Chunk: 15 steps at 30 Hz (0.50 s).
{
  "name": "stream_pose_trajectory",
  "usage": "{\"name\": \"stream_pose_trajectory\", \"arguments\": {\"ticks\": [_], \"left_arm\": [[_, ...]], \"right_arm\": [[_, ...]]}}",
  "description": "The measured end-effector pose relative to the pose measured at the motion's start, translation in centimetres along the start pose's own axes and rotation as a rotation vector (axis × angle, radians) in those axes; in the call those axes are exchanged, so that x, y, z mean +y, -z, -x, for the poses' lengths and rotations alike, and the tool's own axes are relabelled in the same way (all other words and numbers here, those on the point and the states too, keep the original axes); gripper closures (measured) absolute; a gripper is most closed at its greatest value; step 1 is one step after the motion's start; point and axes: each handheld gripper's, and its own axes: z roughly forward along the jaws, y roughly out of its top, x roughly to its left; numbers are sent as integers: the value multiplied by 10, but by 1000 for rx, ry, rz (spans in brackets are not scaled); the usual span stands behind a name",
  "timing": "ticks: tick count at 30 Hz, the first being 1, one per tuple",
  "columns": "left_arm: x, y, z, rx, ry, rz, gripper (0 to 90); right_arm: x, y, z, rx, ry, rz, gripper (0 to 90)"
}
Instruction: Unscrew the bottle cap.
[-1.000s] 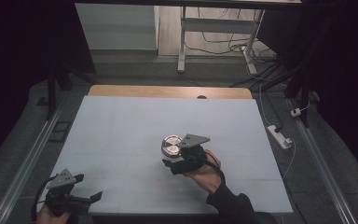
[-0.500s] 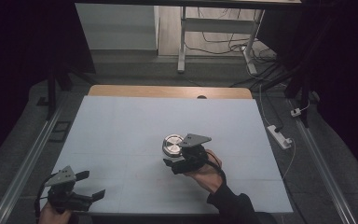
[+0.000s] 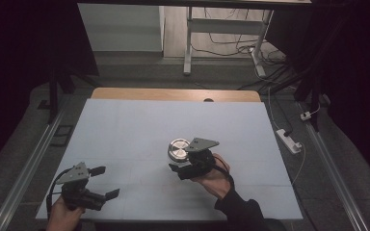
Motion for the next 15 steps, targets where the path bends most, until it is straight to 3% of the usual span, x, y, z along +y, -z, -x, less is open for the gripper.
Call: {"name": "stream_pose_trajectory", "arguments": {"ticks": [7,15], "left_arm": [[22,-18,4,11,-71,-13,0],[48,-39,3,-18,-109,-39,0]], "right_arm": [[1,0,-1,-3,3,-3,153],[1,0,-2,4,9,-4,153]]}}
